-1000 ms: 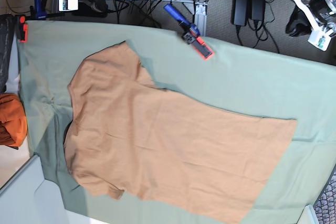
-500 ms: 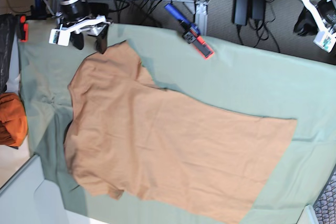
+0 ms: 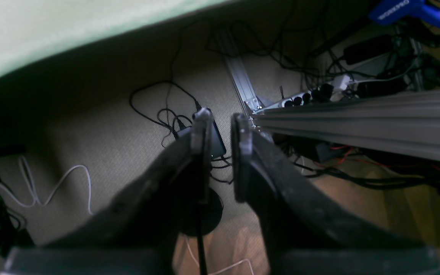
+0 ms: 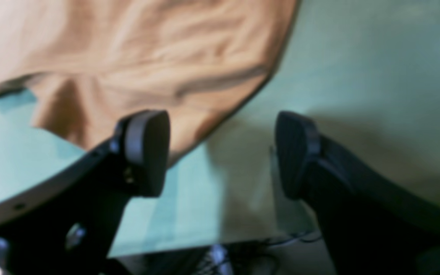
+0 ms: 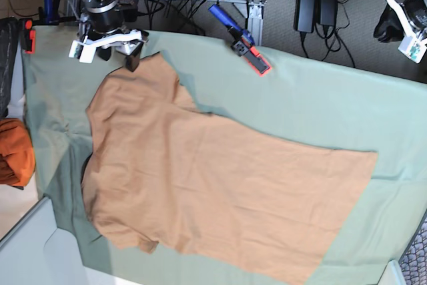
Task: Fold the T-shirt properly
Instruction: 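Lower the right gripper and pinch the shirt's shoulder edge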
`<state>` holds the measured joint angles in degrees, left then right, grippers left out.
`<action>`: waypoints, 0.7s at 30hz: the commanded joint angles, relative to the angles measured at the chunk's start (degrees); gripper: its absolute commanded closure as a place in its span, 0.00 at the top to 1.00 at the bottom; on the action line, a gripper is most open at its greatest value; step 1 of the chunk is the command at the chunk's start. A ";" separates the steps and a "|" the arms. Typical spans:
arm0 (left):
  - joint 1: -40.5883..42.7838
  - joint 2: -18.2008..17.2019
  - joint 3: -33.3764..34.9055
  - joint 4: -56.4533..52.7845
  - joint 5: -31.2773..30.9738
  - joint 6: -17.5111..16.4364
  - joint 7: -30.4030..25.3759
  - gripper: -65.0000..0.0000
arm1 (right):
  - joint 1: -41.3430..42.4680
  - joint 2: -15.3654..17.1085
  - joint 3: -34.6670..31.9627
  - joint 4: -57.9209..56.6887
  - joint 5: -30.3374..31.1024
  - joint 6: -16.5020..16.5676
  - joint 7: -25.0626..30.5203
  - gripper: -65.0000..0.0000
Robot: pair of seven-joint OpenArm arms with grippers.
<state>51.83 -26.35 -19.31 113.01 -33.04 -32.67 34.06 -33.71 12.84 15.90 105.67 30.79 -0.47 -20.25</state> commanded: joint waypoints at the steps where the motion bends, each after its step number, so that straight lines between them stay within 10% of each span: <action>1: 0.72 -0.52 -0.76 0.92 -0.66 -0.59 -0.79 0.19 | 0.33 -0.79 0.42 0.28 0.70 -1.70 0.94 0.67; 11: 0.90 -0.98 -2.10 0.92 -0.85 -0.59 -0.79 0.19 | 6.21 -9.62 0.42 -5.53 2.73 -0.57 0.70 0.67; 21: 0.85 -1.46 -2.14 0.92 -1.09 -0.59 -0.81 0.19 | 10.49 -10.82 -1.53 -9.14 2.62 1.36 0.26 0.66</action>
<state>51.92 -27.31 -20.97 113.01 -33.34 -32.67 34.06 -23.00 2.04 14.57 96.31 33.04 0.25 -18.26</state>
